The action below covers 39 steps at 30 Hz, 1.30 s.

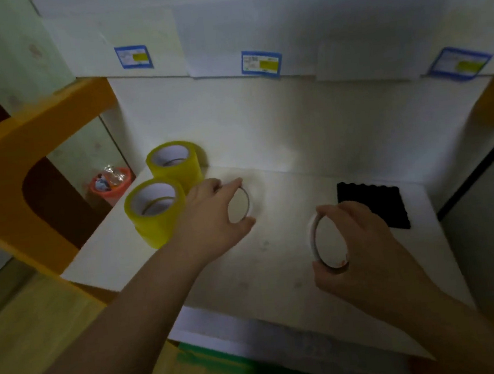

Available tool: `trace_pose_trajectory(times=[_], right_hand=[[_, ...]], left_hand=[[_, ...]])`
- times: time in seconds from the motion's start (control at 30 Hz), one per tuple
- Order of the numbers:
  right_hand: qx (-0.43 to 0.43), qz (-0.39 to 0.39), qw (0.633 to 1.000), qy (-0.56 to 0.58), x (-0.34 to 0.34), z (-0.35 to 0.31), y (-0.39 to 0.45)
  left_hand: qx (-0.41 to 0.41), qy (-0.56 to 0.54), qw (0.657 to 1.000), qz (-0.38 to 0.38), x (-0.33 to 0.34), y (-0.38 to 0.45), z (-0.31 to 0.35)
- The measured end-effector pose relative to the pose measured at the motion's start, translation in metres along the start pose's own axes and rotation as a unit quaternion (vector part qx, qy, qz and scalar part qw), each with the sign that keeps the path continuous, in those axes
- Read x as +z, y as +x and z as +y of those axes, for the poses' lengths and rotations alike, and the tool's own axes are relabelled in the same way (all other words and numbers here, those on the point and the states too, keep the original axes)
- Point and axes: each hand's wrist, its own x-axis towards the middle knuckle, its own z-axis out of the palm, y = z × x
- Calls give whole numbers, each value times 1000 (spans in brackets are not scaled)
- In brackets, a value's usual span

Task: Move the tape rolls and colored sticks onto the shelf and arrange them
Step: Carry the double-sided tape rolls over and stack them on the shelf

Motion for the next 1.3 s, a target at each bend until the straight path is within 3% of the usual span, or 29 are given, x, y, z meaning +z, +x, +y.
trace_pose_trajectory(times=[0.2, 0.33, 0.43, 0.57, 0.8, 0.9, 1.17, 1.3], right_hand=[[78, 27, 994, -67, 7, -13, 12], [113, 57, 989, -82, 14, -25, 10], [125, 42, 988, -79, 15, -29, 0], [146, 34, 984, -96, 13, -20, -4], [133, 29, 986, -94, 21, -13, 17], [134, 12, 988, -73, 28, -14, 39], [126, -55, 987, -87, 46, -18, 134], [93, -101, 989, -63, 63, -18, 172]], left_hand=[[55, 8, 994, -91, 39, 65, -7], [83, -3, 992, -100, 58, 88, -1], [72, -13, 994, -86, 67, 96, 3], [95, 52, 992, -62, 80, 109, 3], [53, -57, 994, -81, 81, 93, -11], [35, -75, 996, -39, 74, 70, -17], [82, -45, 994, 47, 60, 21, -22], [92, -55, 993, 47, 54, 7, -21]])
